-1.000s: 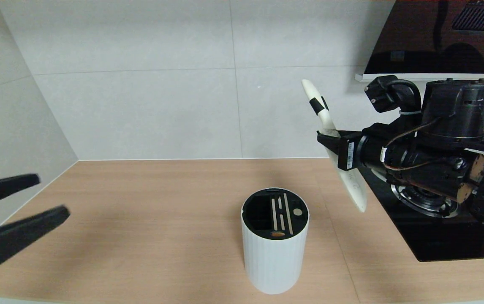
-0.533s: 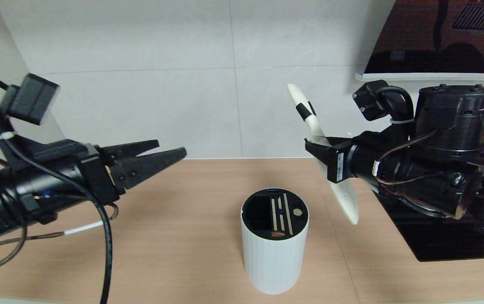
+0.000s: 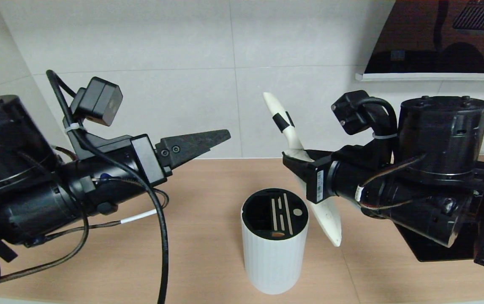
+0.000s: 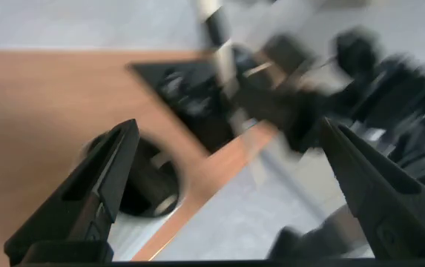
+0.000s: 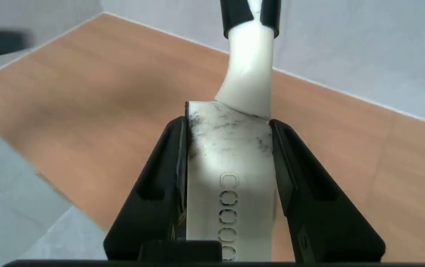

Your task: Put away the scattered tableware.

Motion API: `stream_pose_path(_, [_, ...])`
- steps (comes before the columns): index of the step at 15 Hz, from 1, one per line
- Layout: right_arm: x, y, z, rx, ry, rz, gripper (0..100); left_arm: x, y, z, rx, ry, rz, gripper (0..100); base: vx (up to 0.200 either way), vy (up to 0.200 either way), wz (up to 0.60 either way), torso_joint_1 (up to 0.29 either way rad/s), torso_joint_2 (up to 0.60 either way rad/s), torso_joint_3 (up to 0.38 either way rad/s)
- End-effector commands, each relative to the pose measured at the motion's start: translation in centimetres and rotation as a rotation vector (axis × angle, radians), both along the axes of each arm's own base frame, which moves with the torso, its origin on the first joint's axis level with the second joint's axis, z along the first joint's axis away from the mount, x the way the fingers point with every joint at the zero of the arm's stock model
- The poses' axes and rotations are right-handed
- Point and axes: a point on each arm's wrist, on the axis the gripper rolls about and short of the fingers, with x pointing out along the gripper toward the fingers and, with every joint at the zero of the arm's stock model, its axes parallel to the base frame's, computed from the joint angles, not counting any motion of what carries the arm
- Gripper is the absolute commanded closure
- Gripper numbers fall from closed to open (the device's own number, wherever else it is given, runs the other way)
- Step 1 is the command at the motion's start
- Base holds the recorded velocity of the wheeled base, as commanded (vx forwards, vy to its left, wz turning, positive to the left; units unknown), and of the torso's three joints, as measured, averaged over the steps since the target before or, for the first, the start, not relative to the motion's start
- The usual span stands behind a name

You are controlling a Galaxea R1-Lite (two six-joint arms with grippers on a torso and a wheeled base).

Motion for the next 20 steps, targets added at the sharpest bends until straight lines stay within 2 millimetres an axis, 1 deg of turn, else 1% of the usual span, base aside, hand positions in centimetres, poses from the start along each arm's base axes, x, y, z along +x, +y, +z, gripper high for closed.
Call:
stream_pose_path(1, [-0.7,1.6,-1.0,-0.024,0.018,0.018,100,1.2,-1.4,-1.6,-0.038,0.052,0.005,0,0.000,0.000,0.00,0.000,0.00,0.000])
stream_pose_path(3, [-1.3,2.2,-1.2,-0.018,0.028,0.030,100,1.9,-2.1,-2.2,-0.051,0.050,0.047,0,0.000,0.000,0.00,0.000,0.00,0.000])
stream_pose_path(4, [-1.7,2.6,-1.3,-0.018,0.035,0.046,100,2.1,-2.8,-2.5,-0.053,0.056,0.073,0,0.000,0.000,0.00,0.000,0.00,0.000])
stream_pose_path(7, [-2.0,3.2,-1.7,-0.027,0.042,0.062,100,1.3,-4.1,-2.6,-0.057,0.053,0.053,0,0.000,0.000,0.00,0.000,0.00,0.000])
stream_pose_path(8, [-2.4,3.3,-1.9,-0.028,0.048,0.073,100,1.4,-4.5,-2.7,-0.068,0.040,0.057,0,0.000,0.000,0.00,0.000,0.00,0.000])
stream_pose_path(11, [-3.1,3.8,-1.9,-0.005,0.038,0.098,100,2.3,-5.1,-3.6,-0.087,0.026,0.094,0,0.000,0.000,0.00,0.000,0.00,0.000])
stream_pose_path(14, [-3.5,4.0,-2.2,-0.013,0.043,0.112,100,2.3,-5.6,-3.8,-0.096,0.016,0.090,0,0.000,0.000,0.00,0.000,0.00,0.000])
stream_pose_path(20, [-3.5,4.1,-2.5,-0.020,0.048,0.116,100,2.3,-5.6,-3.8,-0.097,0.020,0.090,0,0.000,0.000,0.00,0.000,0.00,0.000])
